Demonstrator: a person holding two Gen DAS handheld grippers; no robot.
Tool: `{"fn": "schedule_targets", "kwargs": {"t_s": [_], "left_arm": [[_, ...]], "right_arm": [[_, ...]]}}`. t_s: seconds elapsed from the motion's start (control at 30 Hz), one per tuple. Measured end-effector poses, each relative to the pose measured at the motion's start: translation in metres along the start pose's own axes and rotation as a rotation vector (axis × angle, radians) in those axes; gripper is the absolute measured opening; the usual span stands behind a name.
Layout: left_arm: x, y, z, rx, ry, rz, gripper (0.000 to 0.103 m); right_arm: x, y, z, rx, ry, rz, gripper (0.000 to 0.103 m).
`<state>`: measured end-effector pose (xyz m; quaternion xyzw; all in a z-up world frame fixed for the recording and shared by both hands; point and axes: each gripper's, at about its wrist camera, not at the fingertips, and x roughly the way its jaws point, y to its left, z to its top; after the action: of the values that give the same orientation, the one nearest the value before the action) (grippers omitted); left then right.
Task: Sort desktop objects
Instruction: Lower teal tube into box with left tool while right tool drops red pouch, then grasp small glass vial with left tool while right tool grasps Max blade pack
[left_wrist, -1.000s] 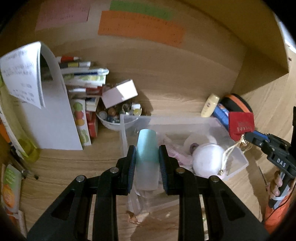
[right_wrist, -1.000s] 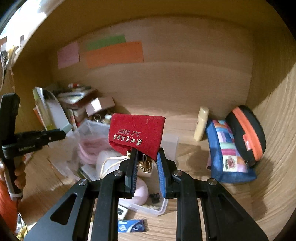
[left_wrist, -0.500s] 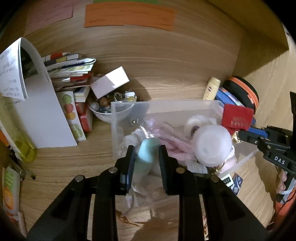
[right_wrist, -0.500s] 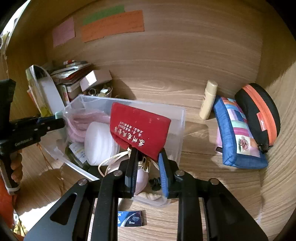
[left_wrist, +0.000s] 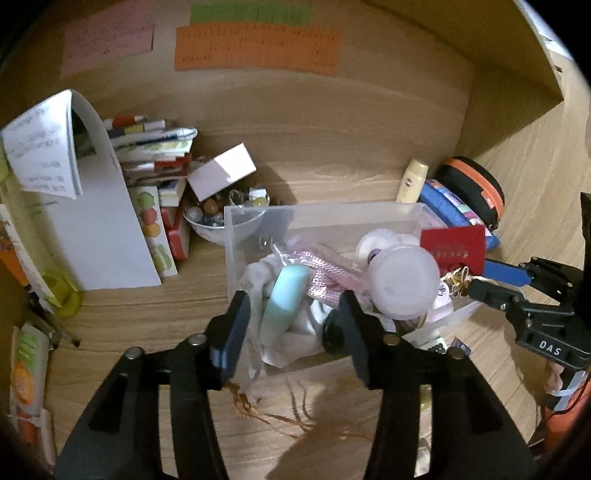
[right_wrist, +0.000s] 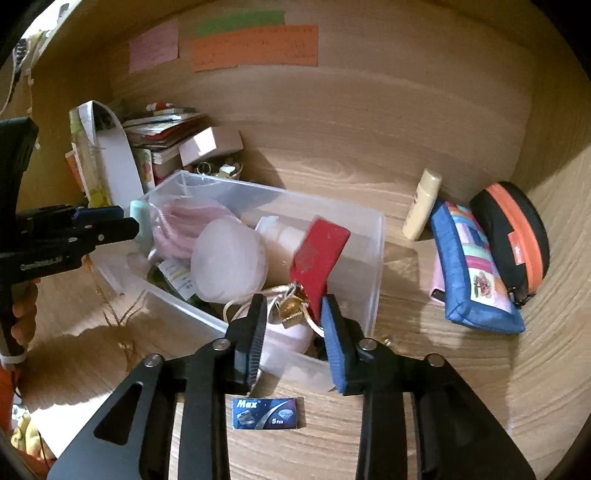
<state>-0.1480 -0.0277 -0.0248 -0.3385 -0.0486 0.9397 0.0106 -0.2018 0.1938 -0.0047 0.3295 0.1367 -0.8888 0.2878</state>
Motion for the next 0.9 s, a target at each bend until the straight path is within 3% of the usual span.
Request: {"fn": "schedule_targets", "kwargs": {"t_s": [0.07, 0.3, 0.37, 0.5, 0.63, 0.9], "left_arm": [[-0.006, -0.004, 0.0, 0.012, -0.012, 0.003, 0.059], [-0.029, -0.016, -0.004, 0.033, -0.053, 0.004, 0.076], [-0.033, -0.018, -0.006, 0.034, -0.057, 0.004, 0.081], [-0.043, -0.023, -0.012, 0.031, -0.069, 0.012, 0.092], [-0.05, -0.028, -0.017, 0.037, -0.075, 0.016, 0.094], [-0.055, -0.046, -0.043, 0.085, -0.039, 0.001, 0.094]], "right_arm": [[-0.004, 0.002, -0.002, 0.005, -0.011, 0.004, 0.041], [-0.018, 0.008, -0.01, 0.005, -0.031, -0.018, 0.047], [-0.022, 0.008, -0.013, 0.011, -0.037, -0.021, 0.059], [-0.032, 0.011, -0.018, 0.004, -0.054, -0.037, 0.062], [-0.04, 0.012, -0.024, -0.001, -0.063, -0.051, 0.075], [-0.052, 0.01, -0.04, -0.002, -0.062, -0.061, 0.075]]}}
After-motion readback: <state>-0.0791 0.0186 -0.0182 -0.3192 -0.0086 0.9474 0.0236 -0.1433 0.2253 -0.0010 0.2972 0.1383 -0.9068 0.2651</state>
